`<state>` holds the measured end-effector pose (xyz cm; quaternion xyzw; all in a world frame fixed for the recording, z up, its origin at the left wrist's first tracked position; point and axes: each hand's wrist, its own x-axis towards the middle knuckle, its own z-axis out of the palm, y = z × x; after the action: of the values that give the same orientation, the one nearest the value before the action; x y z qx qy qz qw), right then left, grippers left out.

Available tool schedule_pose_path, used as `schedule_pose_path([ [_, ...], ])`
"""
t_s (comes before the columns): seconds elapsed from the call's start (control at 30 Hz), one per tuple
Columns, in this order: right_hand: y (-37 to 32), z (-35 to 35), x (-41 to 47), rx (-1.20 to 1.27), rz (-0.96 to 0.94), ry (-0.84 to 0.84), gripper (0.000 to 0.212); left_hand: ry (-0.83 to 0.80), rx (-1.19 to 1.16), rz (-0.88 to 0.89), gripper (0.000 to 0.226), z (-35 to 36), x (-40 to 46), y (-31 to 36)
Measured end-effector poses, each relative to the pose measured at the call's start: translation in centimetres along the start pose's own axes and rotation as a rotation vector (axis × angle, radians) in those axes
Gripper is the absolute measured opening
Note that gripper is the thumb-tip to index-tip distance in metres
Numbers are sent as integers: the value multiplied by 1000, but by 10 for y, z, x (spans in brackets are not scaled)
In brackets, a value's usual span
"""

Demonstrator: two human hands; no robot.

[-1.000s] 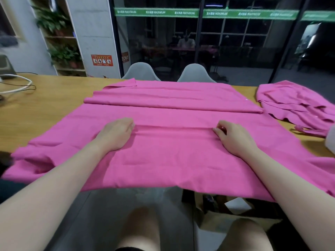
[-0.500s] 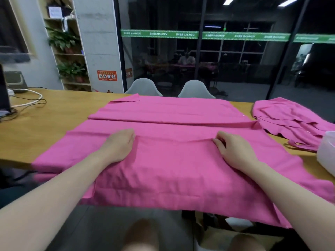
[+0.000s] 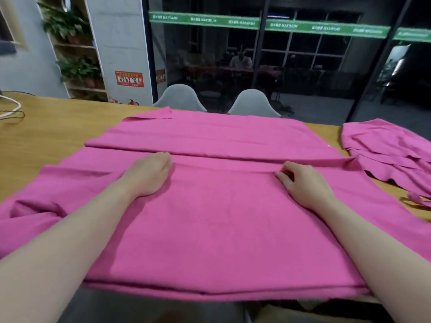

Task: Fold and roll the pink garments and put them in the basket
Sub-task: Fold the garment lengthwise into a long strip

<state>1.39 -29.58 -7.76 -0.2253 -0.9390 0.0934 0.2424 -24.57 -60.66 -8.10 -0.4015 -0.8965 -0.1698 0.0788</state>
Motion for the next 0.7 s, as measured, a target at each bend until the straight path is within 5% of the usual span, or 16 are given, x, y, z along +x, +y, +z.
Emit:
schedule_pose_path([
  [0.7, -25, -28, -75, -33, 52, -6, 24, 13, -18, -4, 25, -12, -71, 19],
])
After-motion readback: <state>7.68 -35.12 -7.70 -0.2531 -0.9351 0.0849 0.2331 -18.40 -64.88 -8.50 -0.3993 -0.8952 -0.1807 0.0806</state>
